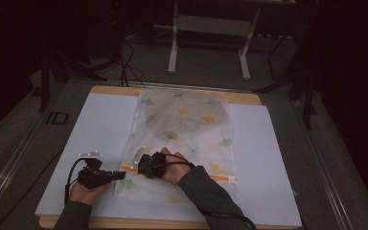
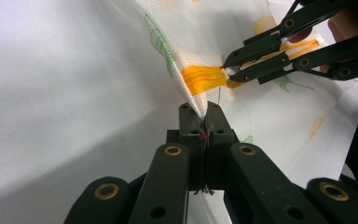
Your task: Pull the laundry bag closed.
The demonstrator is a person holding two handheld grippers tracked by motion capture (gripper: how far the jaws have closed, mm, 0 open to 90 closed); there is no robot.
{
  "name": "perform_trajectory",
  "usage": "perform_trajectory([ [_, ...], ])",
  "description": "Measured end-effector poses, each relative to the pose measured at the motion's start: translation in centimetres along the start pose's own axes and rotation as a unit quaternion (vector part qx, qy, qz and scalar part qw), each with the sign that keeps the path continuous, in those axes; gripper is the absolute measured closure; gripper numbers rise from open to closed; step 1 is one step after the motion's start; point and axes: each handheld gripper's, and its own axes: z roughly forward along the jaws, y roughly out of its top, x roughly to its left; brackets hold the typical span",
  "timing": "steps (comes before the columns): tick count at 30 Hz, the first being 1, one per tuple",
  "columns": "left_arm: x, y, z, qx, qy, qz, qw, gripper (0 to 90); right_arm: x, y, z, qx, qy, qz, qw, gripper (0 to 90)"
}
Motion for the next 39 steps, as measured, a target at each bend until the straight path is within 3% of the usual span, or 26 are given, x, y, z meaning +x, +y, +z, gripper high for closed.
perform_trajectory([
  [13,0.2,-0.1,-0.1,-0.001,0.001,-0.003,1.0,89.0,-0.3,-1.3,-0.4,0.009,-0.003,0.011,0.9999,85.3],
  [39,0.3,-0.1,-0.3,-0.001,0.004,-0.004,1.0,89.0,-0.3,-3.1,-1.5,0.02,-0.015,0.007,0.9997,90.0],
])
